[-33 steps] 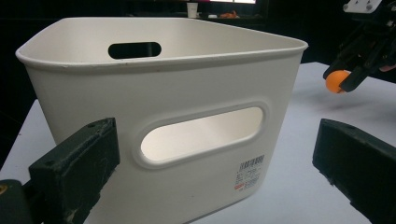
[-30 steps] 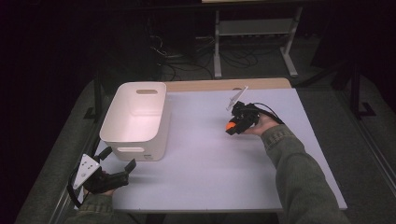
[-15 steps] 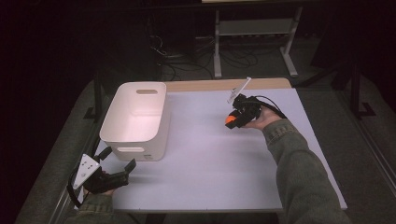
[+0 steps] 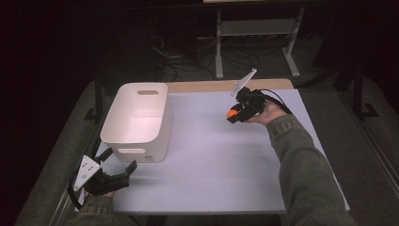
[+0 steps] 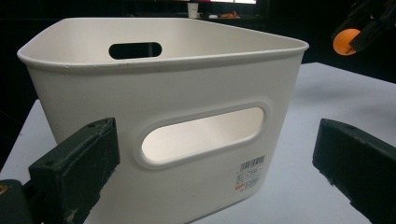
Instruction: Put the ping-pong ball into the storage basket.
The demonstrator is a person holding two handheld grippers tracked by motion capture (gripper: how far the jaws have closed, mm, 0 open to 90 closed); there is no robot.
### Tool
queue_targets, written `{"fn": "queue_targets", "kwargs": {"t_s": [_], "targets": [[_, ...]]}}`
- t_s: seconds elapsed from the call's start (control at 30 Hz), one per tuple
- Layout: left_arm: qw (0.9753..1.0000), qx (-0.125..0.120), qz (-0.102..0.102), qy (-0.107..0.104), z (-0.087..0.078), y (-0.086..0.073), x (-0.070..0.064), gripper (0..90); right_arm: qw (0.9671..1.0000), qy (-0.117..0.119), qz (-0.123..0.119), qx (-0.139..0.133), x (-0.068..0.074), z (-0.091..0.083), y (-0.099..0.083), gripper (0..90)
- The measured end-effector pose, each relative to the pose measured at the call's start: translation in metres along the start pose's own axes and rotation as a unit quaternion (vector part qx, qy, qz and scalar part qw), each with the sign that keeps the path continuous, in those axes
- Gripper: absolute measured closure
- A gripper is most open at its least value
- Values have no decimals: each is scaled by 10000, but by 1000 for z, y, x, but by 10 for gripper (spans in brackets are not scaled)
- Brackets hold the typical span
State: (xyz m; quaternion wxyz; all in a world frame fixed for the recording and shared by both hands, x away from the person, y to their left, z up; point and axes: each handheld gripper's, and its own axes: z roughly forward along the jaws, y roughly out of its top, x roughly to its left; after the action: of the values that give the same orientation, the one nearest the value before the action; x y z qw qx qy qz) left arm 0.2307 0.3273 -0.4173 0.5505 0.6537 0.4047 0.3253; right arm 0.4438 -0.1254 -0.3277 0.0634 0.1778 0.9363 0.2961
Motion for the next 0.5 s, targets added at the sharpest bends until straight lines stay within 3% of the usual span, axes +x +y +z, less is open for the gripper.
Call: {"fn": "queue_targets", "kwargs": {"t_s": [0.5], "targets": [[10000, 0, -2, -5, 0, 0, 0, 0, 9999, -55, -89, 32, -1, -14, 15, 500]]}}
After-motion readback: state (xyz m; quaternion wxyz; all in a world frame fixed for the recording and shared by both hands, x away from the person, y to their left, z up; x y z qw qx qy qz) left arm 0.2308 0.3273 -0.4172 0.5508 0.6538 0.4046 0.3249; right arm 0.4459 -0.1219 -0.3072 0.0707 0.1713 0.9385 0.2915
